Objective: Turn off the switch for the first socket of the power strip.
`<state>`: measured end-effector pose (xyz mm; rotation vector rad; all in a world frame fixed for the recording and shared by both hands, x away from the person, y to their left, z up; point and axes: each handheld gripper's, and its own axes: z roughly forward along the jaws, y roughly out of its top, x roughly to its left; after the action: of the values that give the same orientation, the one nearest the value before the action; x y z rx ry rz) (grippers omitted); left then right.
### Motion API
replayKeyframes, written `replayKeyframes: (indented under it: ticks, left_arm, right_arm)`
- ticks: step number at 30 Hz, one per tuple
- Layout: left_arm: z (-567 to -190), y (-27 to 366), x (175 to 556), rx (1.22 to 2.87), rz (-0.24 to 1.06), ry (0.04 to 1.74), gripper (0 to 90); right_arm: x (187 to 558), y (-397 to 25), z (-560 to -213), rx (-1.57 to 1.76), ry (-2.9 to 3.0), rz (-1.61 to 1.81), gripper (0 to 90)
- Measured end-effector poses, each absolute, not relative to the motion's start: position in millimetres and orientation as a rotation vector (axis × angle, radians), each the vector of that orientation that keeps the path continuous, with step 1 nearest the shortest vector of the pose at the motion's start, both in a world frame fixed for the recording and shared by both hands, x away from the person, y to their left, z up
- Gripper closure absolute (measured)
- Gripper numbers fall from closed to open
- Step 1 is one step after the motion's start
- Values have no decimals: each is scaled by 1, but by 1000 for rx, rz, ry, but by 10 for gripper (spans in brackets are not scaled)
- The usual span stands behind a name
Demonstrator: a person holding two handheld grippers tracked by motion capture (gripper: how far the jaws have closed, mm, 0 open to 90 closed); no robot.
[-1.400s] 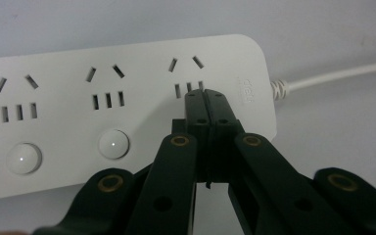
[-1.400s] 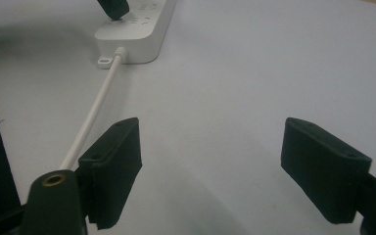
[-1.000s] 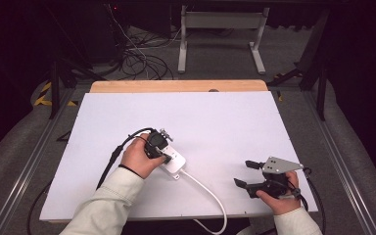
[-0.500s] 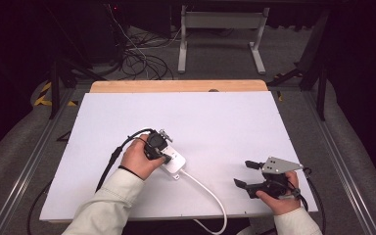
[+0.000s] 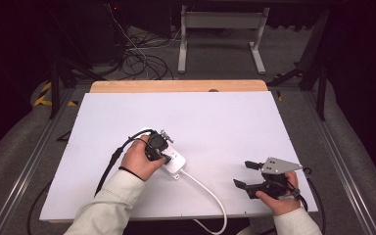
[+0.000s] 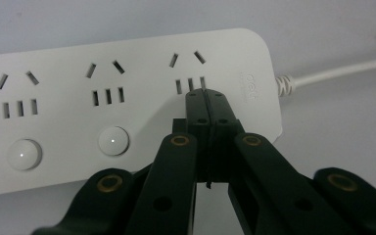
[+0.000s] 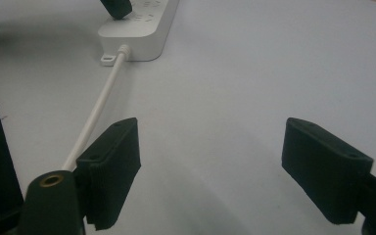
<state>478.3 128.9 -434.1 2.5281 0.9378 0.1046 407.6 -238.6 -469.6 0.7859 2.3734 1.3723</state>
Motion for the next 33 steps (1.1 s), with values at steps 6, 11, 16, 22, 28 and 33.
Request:
replayKeyframes:
  ticks: [6,11,16,22,28,33]
  left_arm:
    - [-435,127,477,2529,156,927,900]
    - [-435,123,477,2539,186,924,900]
    - [-435,123,477,2529,177,937,900]
    - [-435,123,473,2518,135,948,900]
    - [-436,126,474,2503,127,948,900]
    - [-438,129,473,2495,138,971,900]
  right_arm:
    - [408,-238,-470,785,2375,1372,224]
    - [407,-239,-470,784,2376,1372,224]
    - [408,-239,-470,784,2379,1372,222]
    - [408,-239,-470,784,2379,1371,222]
    - [407,-239,-470,785,2378,1372,220]
    - [407,-238,-471,786,2384,1373,220]
